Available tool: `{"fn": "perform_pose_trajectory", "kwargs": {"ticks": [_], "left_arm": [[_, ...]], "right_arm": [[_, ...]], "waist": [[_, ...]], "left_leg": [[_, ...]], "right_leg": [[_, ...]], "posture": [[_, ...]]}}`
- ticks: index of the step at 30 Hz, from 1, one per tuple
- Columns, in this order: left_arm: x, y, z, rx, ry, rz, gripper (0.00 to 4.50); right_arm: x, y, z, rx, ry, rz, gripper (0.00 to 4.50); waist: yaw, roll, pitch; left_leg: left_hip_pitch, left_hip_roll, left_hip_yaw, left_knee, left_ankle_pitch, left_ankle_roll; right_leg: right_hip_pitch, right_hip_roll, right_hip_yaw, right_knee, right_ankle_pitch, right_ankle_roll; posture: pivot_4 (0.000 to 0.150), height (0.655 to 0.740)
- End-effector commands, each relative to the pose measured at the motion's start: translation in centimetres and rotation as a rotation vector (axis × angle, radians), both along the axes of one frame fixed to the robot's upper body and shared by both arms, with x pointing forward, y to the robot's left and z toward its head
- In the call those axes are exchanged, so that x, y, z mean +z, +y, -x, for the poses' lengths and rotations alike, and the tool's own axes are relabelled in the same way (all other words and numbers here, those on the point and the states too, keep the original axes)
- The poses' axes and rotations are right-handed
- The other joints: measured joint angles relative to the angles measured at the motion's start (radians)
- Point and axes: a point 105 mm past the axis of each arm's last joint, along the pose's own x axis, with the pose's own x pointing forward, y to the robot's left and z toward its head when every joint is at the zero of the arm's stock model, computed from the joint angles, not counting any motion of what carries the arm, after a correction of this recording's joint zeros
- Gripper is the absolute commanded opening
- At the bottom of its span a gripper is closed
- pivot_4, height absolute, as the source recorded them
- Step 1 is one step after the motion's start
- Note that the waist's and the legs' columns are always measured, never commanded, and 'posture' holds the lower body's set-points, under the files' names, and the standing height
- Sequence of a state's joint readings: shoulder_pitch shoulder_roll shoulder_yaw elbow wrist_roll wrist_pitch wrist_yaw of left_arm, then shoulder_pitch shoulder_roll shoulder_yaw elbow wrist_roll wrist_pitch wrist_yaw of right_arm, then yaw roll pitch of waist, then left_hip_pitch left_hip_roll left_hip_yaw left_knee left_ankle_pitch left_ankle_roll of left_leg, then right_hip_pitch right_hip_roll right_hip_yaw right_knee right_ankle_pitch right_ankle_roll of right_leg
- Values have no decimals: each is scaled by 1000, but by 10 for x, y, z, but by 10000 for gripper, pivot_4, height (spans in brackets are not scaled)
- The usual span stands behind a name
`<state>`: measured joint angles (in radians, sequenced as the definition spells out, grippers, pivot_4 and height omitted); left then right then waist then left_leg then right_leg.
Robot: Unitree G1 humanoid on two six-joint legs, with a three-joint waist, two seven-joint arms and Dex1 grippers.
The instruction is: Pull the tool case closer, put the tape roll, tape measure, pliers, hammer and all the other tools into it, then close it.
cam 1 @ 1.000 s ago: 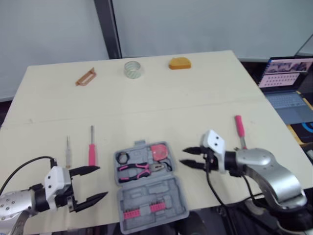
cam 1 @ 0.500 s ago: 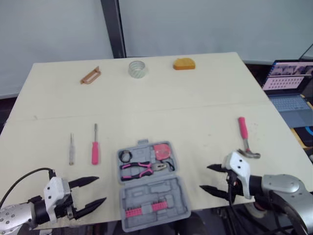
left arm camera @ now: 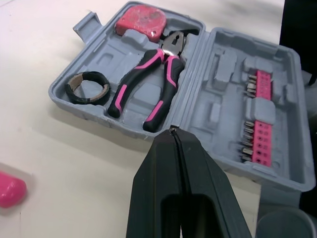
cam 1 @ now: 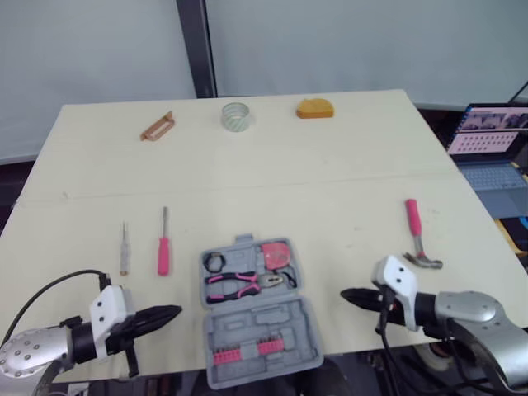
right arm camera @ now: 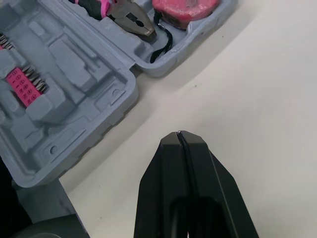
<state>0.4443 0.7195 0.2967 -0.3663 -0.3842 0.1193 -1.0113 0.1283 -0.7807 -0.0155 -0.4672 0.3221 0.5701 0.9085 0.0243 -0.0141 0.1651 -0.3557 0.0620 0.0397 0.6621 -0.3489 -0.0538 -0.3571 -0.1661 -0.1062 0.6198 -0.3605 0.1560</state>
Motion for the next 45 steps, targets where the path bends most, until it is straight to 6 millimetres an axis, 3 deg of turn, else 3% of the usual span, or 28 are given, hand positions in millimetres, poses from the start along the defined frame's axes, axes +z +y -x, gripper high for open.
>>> {"fn": "perform_pose_trajectory", "kwargs": {"ticks": [1,12,27,45], "left_arm": [[-17,-3,-3,5,43,-37,0],[-44,-19,-25,-71,51,-83,0],[-58,-28,-29,-114,44,-88,0],[-62,-47,-33,-164,36,-58,0]], "right_arm": [[-5,3,-5,8,-11,26,378],[-18,18,-18,22,-11,41,378],[-22,57,-22,93,4,6,378],[-31,54,-8,87,50,10,378]], "waist": [[0,0,0],[0,0,0],[0,1,1],[2,1,1]], "left_leg": [[0,0,0,0,0,0],[0,0,0,1,0,0],[0,0,0,1,0,0],[0,0,0,2,0,0]], "right_leg": [[0,0,0,0,0,0],[0,0,0,3,0,0],[-1,1,0,4,0,0],[0,1,0,5,0,0]], "posture": [[1500,7349],[1500,7349],[1500,7349],[1500,7349]]}}
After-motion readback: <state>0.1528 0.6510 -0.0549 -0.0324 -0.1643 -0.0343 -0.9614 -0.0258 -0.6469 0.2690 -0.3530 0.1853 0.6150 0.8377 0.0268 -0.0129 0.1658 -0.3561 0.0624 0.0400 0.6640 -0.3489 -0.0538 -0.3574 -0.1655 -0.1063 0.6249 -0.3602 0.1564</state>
